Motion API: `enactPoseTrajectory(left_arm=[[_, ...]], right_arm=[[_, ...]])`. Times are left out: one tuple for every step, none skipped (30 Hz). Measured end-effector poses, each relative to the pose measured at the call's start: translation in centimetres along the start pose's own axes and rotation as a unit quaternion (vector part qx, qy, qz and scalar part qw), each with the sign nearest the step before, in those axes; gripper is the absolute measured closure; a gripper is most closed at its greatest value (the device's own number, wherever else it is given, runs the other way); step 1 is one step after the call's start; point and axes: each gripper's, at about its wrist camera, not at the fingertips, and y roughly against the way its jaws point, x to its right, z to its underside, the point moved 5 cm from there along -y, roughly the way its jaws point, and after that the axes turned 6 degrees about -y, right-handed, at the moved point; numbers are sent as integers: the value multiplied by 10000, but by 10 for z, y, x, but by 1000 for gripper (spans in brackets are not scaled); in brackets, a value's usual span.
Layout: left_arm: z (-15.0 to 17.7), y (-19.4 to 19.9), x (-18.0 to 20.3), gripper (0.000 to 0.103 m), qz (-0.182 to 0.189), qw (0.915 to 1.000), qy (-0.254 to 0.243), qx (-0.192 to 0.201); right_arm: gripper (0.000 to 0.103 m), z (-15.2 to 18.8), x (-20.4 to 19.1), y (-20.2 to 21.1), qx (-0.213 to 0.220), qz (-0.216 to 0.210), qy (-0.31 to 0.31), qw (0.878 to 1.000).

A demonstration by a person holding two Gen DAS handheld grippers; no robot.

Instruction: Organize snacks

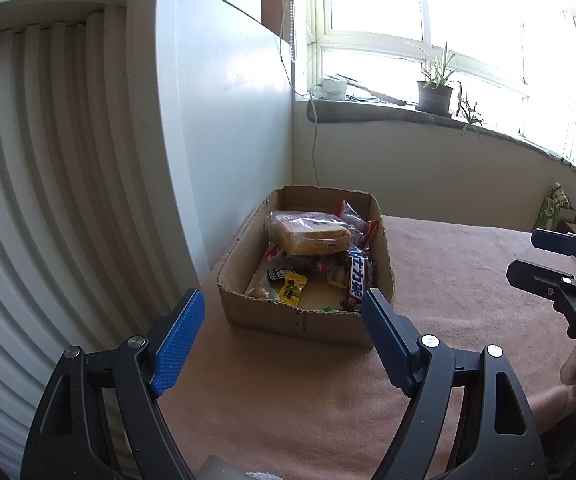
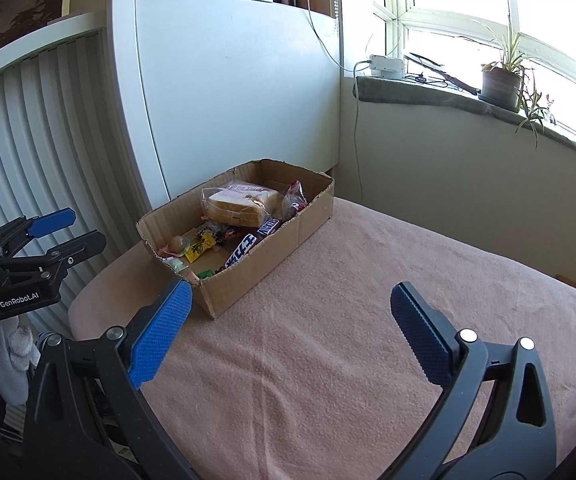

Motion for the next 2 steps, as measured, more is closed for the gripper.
enactPoseTrajectory(left_arm=[[1,-1,0,22,-3,10000,5,-13],[1,-2,0,22,-4,10000,18,-42]], right_arm=[[2,1,1,0,-3,9,-11,10000],[1,1,2,0,-9,17,-19,10000]])
